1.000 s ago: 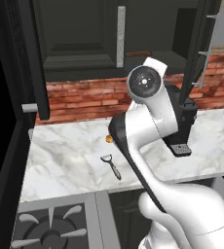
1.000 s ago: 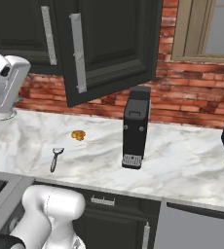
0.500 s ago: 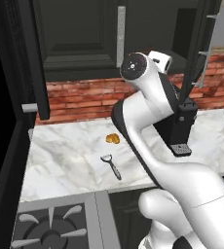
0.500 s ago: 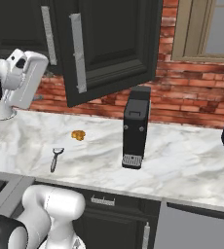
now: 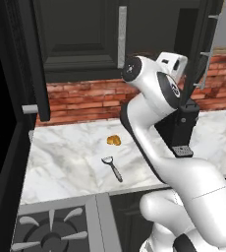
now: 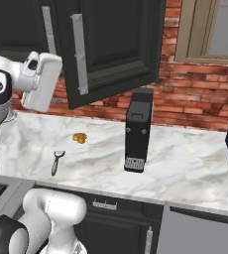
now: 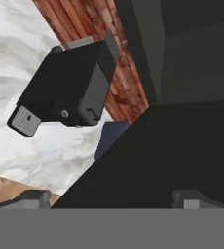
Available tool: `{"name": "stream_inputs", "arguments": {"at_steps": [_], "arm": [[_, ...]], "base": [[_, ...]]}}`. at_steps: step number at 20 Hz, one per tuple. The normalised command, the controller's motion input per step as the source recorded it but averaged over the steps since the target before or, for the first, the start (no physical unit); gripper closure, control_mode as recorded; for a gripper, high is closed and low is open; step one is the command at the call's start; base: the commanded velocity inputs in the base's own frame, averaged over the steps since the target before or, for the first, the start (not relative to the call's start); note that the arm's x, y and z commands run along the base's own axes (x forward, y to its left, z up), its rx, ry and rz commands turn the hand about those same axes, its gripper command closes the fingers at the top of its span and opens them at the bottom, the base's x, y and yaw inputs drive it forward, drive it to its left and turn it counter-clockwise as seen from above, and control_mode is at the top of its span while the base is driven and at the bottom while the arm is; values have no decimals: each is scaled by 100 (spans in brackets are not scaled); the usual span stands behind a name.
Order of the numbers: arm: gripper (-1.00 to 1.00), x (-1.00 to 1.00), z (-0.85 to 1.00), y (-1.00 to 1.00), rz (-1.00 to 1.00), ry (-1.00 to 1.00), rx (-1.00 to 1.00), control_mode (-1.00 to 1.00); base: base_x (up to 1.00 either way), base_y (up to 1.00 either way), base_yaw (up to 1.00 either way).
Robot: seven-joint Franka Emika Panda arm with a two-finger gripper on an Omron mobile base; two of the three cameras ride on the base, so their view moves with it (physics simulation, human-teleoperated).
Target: Pick the pan from the cabinet and place it on the stove. Then turn on the stove burner for the pan.
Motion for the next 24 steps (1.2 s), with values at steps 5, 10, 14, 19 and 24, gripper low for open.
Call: {"name": "stream_inputs", "arguments": {"at_steps": [5,10,14,19,24], "arm": [[-100,-35,-5,-54,-20,-2,-7,-100],[-100,-83,-5,-60,-22,-10,-4,-100],[-100,-40,-1,-74,-19,0,0,-100],[-100,-1,-6,-90,-10,6,0,-100],[-100,13,-4,-94,-3,9,0,-100]], "base": [[0,0,0],[0,0,0],[0,0,0],[0,0,0],[0,0,0]]}}
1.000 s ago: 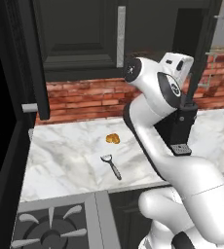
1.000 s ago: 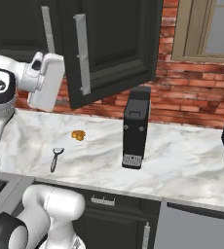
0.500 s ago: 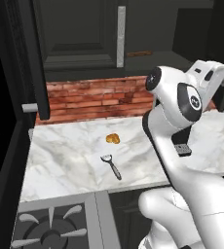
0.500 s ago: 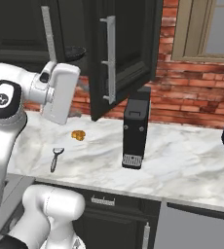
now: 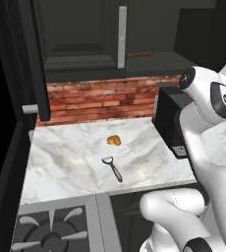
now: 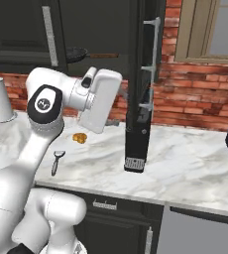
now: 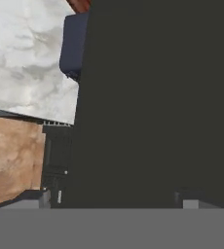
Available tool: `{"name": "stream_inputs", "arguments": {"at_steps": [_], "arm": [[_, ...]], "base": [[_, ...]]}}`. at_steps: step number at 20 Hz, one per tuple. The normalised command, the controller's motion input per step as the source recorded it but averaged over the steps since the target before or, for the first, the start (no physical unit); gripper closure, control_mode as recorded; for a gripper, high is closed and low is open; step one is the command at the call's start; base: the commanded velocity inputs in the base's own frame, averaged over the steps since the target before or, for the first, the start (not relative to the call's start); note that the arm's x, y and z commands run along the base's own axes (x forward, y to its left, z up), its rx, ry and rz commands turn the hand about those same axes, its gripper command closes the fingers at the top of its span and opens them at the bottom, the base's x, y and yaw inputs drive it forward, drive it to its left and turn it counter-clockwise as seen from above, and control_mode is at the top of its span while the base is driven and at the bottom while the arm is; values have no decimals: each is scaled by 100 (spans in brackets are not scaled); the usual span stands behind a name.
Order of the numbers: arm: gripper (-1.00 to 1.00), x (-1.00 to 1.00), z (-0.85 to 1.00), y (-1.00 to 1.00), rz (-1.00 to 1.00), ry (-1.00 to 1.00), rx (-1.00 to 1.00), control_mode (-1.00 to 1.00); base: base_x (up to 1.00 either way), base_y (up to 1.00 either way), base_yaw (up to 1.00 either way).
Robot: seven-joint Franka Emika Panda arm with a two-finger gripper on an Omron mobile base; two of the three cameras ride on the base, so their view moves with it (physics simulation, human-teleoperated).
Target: Pick the pan from the cabinet and place it on the stove. Then turn on the stove burner for the pan.
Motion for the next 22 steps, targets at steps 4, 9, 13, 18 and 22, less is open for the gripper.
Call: {"name": "stream_inputs", "arguments": {"at_steps": [4,9,13,18,22], "arm": [[-100,13,-5,-88,-1,7,0,-100],[-100,-47,-8,-9,4,-5,0,-100],[-100,-39,-10,83,2,-9,0,-100],[-100,-17,-7,100,0,-15,0,-100],[-100,-16,-1,100,1,-17,3,-100]], "base": [[0,0,0],[0,0,0],[0,0,0],[0,0,0],[0,0,0]]}}
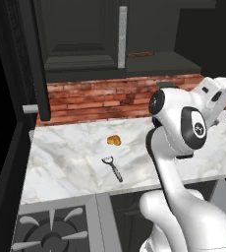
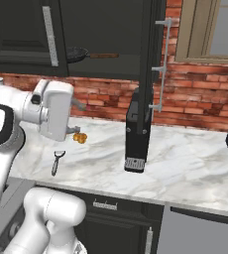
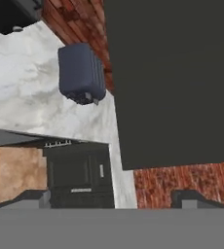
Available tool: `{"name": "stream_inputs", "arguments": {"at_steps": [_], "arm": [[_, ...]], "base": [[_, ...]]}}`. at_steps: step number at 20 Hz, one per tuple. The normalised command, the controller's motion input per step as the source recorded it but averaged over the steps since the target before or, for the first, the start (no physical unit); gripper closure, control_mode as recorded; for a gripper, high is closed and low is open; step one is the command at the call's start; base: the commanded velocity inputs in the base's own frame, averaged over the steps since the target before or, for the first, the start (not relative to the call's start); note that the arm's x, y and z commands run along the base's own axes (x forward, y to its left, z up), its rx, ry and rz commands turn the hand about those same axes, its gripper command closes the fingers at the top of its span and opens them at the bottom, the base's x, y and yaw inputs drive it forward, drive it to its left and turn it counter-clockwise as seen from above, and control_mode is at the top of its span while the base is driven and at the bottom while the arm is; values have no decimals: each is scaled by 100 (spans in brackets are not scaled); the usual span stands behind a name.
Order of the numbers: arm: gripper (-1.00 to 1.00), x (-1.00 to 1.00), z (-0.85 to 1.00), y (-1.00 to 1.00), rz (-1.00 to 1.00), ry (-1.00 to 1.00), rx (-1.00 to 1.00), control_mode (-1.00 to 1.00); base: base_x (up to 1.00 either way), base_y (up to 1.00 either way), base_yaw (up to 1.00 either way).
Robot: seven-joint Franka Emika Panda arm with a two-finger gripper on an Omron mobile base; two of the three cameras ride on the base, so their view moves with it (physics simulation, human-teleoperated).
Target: Pick the pan from the cabinet and place it on the stove. Then turn on the stove burner for the pan.
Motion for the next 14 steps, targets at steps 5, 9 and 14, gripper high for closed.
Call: {"name": "stream_inputs", "arguments": {"at_steps": [5,9,14], "arm": [[-100,-4,19,75,9,-19,11,-100],[-100,-17,51,41,9,-29,23,-100],[-100,-3,35,29,17,-22,27,-100]], "base": [[0,0,0],[0,0,0],[0,0,0]]}}
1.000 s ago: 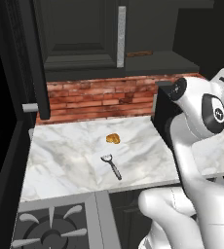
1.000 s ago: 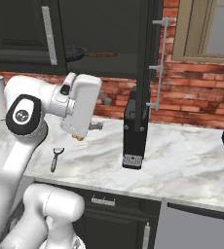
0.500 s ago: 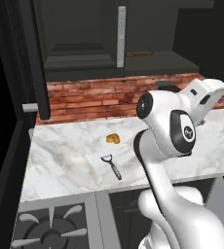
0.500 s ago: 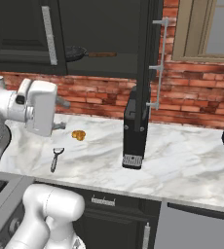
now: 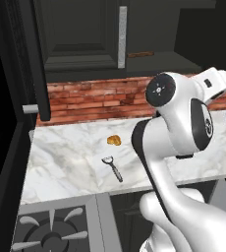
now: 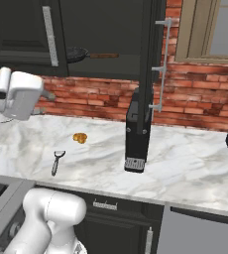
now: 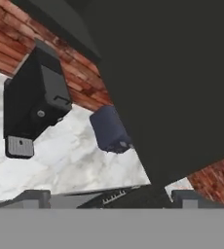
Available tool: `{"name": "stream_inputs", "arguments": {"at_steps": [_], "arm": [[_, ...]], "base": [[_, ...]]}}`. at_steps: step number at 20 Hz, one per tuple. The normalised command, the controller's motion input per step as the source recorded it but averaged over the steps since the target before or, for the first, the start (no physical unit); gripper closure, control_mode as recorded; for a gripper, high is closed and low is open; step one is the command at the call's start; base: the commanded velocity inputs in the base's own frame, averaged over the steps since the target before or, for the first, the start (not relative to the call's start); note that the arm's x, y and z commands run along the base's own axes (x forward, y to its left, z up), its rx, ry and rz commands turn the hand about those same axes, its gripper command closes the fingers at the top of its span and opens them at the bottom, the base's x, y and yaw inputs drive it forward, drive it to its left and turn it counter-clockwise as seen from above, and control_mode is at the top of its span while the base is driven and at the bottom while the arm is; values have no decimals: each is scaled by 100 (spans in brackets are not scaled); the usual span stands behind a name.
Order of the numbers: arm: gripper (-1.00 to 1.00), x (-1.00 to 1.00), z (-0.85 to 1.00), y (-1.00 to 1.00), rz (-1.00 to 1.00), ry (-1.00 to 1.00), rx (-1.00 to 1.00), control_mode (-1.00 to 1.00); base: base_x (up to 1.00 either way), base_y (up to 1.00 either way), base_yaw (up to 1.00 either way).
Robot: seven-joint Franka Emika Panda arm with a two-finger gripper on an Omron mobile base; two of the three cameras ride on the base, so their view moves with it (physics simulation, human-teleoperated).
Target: Pick the pan from the cabinet and place it on the stove. Then turn on the stove burner for the pan.
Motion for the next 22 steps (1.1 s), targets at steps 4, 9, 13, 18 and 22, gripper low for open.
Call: {"name": "stream_inputs", "arguments": {"at_steps": [4,9,13,18,22], "arm": [[-100,0,5,40,19,-21,22,-100],[-100,-3,0,35,20,-22,22,-100],[-100,-14,5,13,20,-30,27,-100],[-100,0,14,28,17,-31,23,-100],[-100,0,23,35,10,-27,19,-100]], "base": [[0,0,0],[0,0,0],[0,0,0],[0,0,0],[0,0,0]]}}
